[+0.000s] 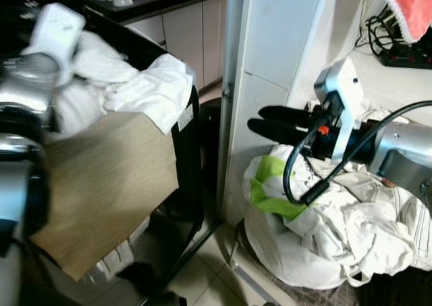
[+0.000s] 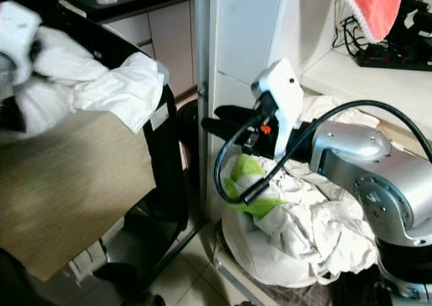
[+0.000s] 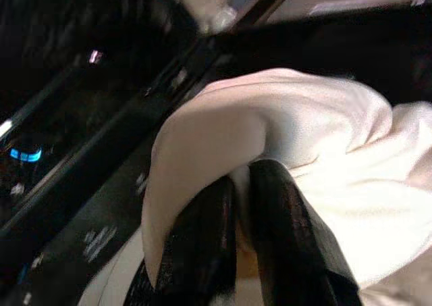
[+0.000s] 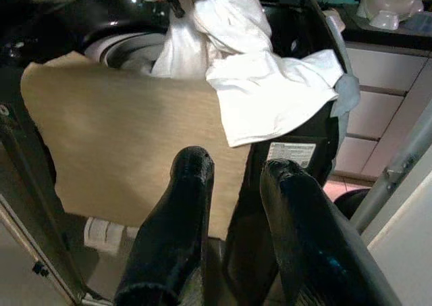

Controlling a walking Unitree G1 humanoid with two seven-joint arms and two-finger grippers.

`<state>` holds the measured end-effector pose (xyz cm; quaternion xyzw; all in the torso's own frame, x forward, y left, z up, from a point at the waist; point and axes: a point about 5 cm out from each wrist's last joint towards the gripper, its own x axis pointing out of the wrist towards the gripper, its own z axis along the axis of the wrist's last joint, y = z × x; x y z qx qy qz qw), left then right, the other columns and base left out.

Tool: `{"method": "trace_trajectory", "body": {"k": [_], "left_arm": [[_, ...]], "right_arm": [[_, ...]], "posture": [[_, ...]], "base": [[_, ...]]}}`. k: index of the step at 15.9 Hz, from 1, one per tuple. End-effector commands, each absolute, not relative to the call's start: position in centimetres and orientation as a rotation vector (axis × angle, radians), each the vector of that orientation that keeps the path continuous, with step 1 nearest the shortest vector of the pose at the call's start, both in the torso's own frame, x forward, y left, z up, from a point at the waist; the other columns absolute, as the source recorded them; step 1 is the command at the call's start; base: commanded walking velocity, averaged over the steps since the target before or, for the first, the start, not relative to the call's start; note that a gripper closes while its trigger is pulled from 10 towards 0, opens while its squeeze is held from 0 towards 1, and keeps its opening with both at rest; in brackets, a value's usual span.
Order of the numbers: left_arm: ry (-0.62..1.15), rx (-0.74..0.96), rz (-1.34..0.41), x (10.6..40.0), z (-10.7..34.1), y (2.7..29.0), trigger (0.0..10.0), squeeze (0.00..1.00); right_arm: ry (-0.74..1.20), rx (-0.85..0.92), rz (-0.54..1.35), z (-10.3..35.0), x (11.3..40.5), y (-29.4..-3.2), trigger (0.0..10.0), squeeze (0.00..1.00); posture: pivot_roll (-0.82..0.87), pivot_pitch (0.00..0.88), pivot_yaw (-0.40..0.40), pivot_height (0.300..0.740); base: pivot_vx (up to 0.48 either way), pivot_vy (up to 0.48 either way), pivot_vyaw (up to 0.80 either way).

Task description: Clothes washing

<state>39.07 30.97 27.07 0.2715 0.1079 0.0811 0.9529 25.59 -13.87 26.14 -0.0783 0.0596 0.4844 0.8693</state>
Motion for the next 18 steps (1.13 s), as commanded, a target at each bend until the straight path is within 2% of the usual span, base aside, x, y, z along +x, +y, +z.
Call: {"method": "trace_trajectory", "body": {"k": [1,3,6,7,8,9,11,12,14,15,16,18], "left_arm": [[0.215,0.545,0.162,39.1,28.3,31.1,10.0,1.0],[0.366,0.53,0.084,38.5,26.6,31.8,10.0,1.0],[0.568,0.605,-0.112,37.6,23.8,31.7,10.0,1.0],[0.582,0.598,-0.117,37.5,23.5,31.8,10.0,0.14],[0.553,0.582,-0.075,37.5,23.7,32.0,10.0,0.0],[0.508,0.57,-0.035,37.7,24.2,32.1,10.0,0.0],[0.237,0.434,0.128,38.4,27.6,32.2,10.0,0.0],[0.138,0.418,0.083,38.8,28.9,31.3,10.0,0.0],[0.079,0.357,-0.093,39.5,29.0,28.9,10.0,0.0],[0.034,0.342,-0.227,39.9,28.8,26.8,10.0,0.0],[-0.046,0.342,-0.369,40.1,28.4,24.1,10.0,0.0],[-0.083,0.328,-0.509,39.9,27.2,21.3,10.0,0.0]], "right_arm": [[0.124,-0.194,1.025,26.2,25.4,-13.7,10.0,0.0],[0.141,-0.219,1.035,25.8,25.4,-13.7,10.0,0.0],[0.189,-0.254,0.993,24.9,26.0,-13.8,10.0,0.0],[0.205,-0.259,0.959,24.7,26.3,-14.0,10.0,0.0],[0.209,-0.259,0.94,24.6,26.6,-14.2,10.0,0.0],[0.208,-0.258,0.933,24.6,26.6,-14.3,10.0,0.0],[0.206,-0.251,0.894,24.6,27.1,-14.6,10.0,0.0],[0.204,-0.243,0.854,24.6,27.5,-14.8,10.0,0.0],[0.206,-0.229,0.786,24.5,28.1,-15.3,10.0,0.0],[0.232,-0.236,0.677,24.0,29.0,-16.2,10.0,0.0],[0.286,-0.288,0.459,22.7,30.4,-18.4,10.0,0.0],[0.313,-0.285,0.307,21.4,31.1,-20.4,10.0,0.0]], "posture": [[-0.1,0.0,0.042,0.74],[-0.09,0.0,0.035,0.74],[-0.08,0.0,0.031,0.74],[-0.08,0.0,0.03,0.74],[-0.08,0.0,0.03,0.74],[-0.08,0.0,0.03,0.74],[-0.08,0.0,0.032,0.74],[-0.08,0.0,0.032,0.74],[-0.08,0.0,0.035,0.74],[-0.08,0.0,0.036,0.74],[-0.08,0.0,0.038,0.74],[-0.09,0.0,0.045,0.74]], "base": [[0.0,0.0,0.0],[0.0,0.0,0.0],[0.0,0.0,0.0],[0.0,0.0,0.0],[0.0,0.0,0.0],[0.0,0.0,0.0],[0.0,0.0,0.0],[0.0,0.0,0.0],[0.0,0.0,0.0],[0.0,0.0,0.0],[0.0,0.0,0.0],[0.0,0.0,0.0]]}}
